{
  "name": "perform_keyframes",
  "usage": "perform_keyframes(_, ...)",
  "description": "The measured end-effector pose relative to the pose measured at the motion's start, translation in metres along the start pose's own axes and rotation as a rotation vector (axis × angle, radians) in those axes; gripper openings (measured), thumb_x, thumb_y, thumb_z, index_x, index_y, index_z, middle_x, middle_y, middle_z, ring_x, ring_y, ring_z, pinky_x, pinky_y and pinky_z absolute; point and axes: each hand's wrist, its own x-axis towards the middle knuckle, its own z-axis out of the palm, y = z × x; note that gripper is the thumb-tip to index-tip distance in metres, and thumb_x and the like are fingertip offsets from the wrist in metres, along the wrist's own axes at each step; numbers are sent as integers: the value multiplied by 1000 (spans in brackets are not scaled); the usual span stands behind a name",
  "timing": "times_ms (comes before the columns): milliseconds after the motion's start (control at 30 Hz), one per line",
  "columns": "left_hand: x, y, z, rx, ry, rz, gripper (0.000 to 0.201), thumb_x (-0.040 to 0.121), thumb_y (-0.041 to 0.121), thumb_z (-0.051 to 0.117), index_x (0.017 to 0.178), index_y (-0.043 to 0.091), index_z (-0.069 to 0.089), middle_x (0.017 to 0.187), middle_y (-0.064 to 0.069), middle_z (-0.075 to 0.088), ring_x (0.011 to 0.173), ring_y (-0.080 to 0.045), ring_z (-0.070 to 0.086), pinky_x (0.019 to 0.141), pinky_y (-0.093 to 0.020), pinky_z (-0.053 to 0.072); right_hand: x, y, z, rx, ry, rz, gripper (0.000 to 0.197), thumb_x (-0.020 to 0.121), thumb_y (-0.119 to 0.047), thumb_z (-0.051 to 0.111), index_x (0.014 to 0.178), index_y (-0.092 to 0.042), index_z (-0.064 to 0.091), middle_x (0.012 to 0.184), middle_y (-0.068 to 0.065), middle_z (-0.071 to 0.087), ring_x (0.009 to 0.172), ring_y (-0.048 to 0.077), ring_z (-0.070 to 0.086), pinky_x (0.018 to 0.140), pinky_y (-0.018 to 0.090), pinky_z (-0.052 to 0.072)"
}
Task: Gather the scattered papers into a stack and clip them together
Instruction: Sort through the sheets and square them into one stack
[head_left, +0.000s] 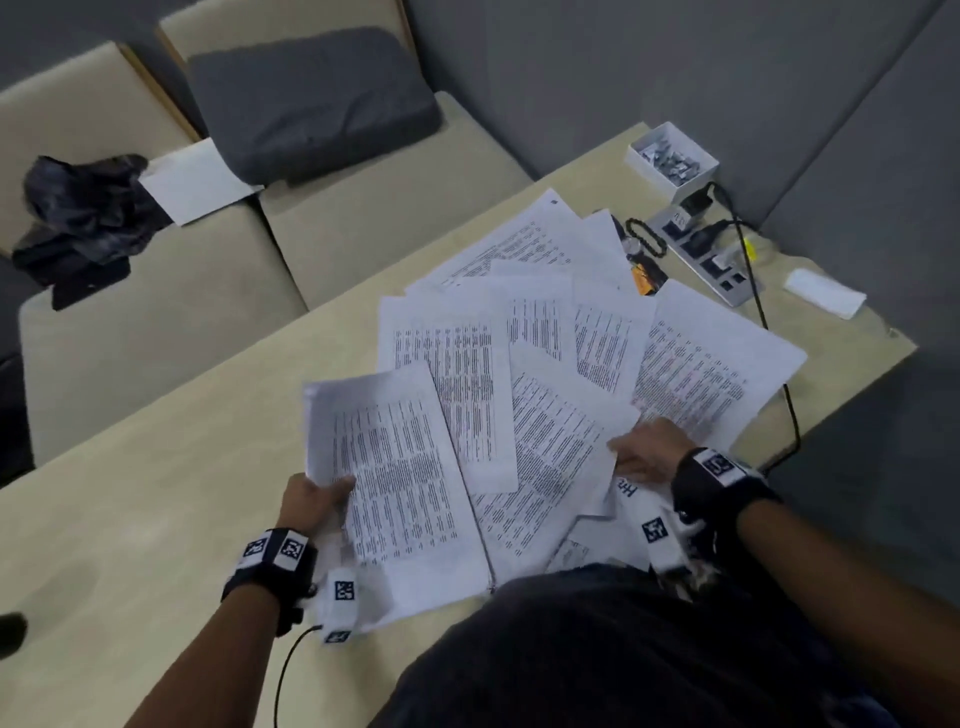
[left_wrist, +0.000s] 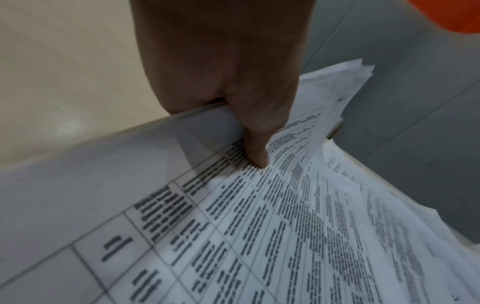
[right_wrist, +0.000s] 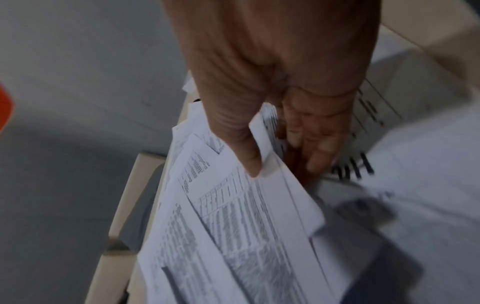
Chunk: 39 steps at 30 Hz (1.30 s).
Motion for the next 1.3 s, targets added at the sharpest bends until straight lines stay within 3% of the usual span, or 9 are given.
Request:
perform_keyframes(100,3,-11,8,19,13,-18,33,79,23,79,80,-6,64,81,-27,69,71,-38,68,67,-47,57,-13,4,16,182,-17,-70,28,78,-11,79,91,10,65,71,17,69,49,20,68,45,25,54)
perform_keyframes(200,8,-14,5,36,-18,1,39,79,28,79,83,-7,63,78,-24,67,65,-31,64,63,-42,54,-17,12,37,180,-28,-166,55,63,-30,90,99,4,67,96,24,70,89,40,70,77,53,59)
perform_keyframes(333,13,-14,0,59,-76,22,38,80,27,79,81,-6,61,78,-21,65,68,-31,61,63,-38,51,-35,15,59,-23,212,-300,55,76,-23,81,124,-11,57,118,8,66,106,29,64,93,39,53)
perform_keyframes(633,18,-14,-2,67,-132,71,35,79,22,80,61,-1,60,68,-22,65,59,-29,61,62,-37,52,-45,8,83,-576,458,-384,79,97,-32,52,155,-14,2,163,6,-10,149,32,8,117,44,25)
perform_keyframes(767,19,-10,3,62,-145,99,37,78,23,81,59,-1,60,65,-21,65,56,-28,60,60,-39,53,-48,4,93,-438,480,-382,73,97,-23,50,154,-9,7,156,15,21,132,34,44,99,41,48)
perform_keyframes(900,13,3,13,49,-167,149,43,82,26,76,59,2,49,56,-13,53,49,-21,48,47,-24,34,-44,1,76,-153,530,-348,42,95,-22,51,135,-9,51,118,22,62,91,33,67,81,42,58)
perform_keyframes(1067,19,20,25,34,-177,156,40,78,26,80,64,-1,54,59,-16,56,54,-25,53,53,-30,41,-53,-8,34,-17,744,-426,38,99,-35,46,112,-1,59,106,24,63,105,38,59,85,41,50)
perform_keyframes(1233,17,31,36,191,-173,155,36,81,23,77,65,1,54,63,-12,58,57,-25,55,54,-27,42,-45,4,-6,-48,437,-377,47,85,-24,73,124,-6,54,117,7,60,114,23,55,92,31,44)
perform_keyframes(1300,18,34,40,228,-178,152,36,81,25,78,77,-3,55,73,-17,60,62,-27,56,58,-31,44,-41,6,-16,-116,417,-390,23,86,-18,71,106,-9,64,106,8,66,106,26,60,84,27,43)
